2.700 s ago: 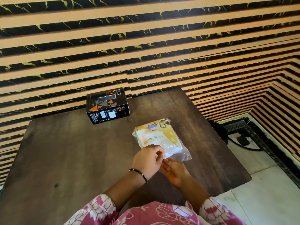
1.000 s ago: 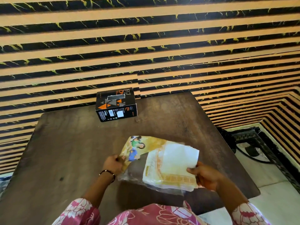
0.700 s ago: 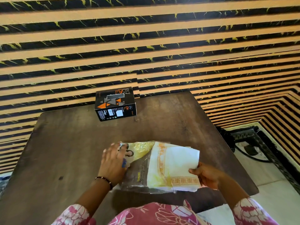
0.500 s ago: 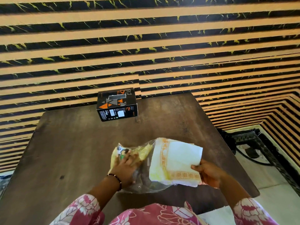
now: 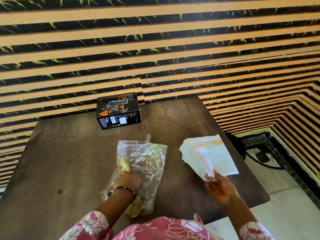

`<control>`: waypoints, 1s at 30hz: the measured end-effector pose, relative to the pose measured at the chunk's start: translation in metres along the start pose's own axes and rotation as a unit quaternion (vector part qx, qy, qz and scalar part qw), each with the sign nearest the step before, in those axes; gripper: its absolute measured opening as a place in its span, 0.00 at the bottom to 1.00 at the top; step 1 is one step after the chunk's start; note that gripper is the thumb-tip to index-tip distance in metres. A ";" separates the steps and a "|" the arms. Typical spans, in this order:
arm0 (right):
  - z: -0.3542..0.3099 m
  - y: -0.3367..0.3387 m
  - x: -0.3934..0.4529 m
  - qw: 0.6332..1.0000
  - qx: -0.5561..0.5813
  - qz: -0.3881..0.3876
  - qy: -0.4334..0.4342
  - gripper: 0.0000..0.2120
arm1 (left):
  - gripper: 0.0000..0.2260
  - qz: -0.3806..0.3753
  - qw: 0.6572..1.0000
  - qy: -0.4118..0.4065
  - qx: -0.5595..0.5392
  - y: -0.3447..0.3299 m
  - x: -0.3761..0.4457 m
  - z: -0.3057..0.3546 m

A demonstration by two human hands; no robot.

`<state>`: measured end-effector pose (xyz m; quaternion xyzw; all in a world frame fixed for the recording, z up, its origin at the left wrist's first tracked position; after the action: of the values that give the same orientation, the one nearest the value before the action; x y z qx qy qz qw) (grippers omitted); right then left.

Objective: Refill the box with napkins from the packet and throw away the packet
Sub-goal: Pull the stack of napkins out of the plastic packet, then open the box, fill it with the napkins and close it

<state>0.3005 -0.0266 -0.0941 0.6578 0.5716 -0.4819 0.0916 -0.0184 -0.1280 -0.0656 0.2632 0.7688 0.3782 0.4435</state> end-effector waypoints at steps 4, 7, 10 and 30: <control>-0.005 0.007 -0.016 0.969 -0.238 0.059 0.041 0.18 | 0.13 0.004 0.999 -0.043 0.002 -0.002 -0.001 0.009; -0.003 0.005 -0.025 0.933 -0.353 0.064 0.028 0.20 | 0.13 0.065 0.997 -0.048 -0.017 0.008 -0.003 0.008; 0.005 -0.045 -0.039 0.910 -0.403 -0.019 0.095 0.15 | 0.20 0.176 0.982 -0.052 -0.049 0.023 -0.009 0.003; 0.208 -0.180 -0.041 0.355 -0.785 -0.398 0.315 0.46 | 0.34 0.072 0.960 0.169 -0.210 -0.108 -0.059 -0.077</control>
<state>0.0439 -0.1342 -0.0937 0.0857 0.8722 0.4480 0.1770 -0.0662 -0.2604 -0.1007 0.1512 0.7147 0.6012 0.3241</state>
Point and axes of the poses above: each hand's wrist, its own x-axis towards the middle knuckle, its own y-axis out of the back of the hand, z = x × y, the point moved 9 cm from there along x, towards the middle knuckle, and after that the axes turned 15 degrees about x, right-handed, at the moved point
